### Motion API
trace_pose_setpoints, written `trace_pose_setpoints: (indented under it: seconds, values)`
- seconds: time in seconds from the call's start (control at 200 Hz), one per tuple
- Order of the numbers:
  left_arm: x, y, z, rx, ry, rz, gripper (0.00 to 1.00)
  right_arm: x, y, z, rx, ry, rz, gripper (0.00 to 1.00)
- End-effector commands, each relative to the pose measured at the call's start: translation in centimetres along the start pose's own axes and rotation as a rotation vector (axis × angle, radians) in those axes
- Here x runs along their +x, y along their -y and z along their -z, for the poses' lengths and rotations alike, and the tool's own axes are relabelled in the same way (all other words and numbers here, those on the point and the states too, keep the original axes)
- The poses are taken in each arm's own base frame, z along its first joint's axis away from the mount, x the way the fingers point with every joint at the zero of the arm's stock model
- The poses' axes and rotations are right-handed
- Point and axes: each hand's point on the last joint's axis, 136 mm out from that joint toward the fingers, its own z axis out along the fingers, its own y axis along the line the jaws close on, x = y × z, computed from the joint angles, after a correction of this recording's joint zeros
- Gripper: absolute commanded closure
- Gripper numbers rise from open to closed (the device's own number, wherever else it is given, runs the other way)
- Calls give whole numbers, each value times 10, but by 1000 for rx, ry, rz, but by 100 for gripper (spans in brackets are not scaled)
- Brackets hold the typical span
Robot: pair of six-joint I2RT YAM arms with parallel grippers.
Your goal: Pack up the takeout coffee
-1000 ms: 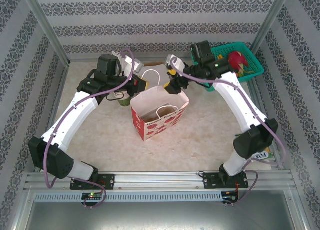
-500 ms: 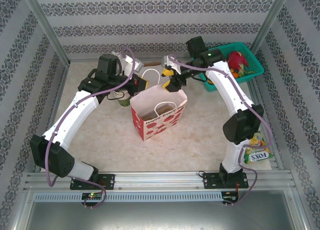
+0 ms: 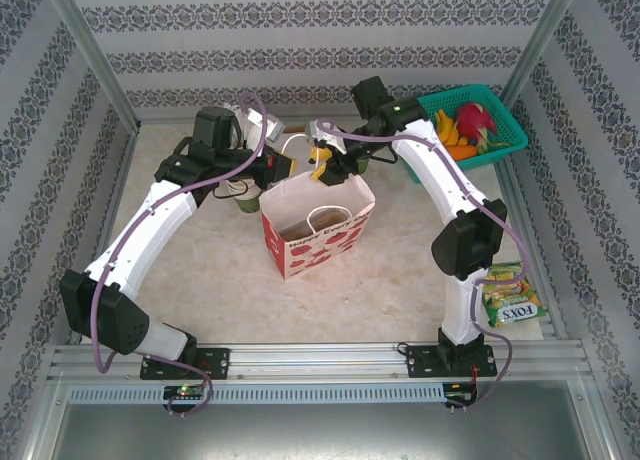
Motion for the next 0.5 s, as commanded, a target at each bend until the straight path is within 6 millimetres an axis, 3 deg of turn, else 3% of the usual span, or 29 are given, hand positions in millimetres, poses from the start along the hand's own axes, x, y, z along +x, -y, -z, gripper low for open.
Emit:
trace_pose_setpoints:
  seconds: [0.0,0.055,0.185,0.495]
  values:
    - [-21,6,8,24,66,-32,100,-7,-5,1,-22,19,22,57]
    - [-20,6,9,25,68,-31,100,-7,-5,1,-22,14,15,60]
    - [-19,10,10,40,77,-33,100,-10,-9,2,-23,18,-13,77]
    - [-22,22,17,85,87,-39,100,-17,-27,5,-37,35,-34,100]
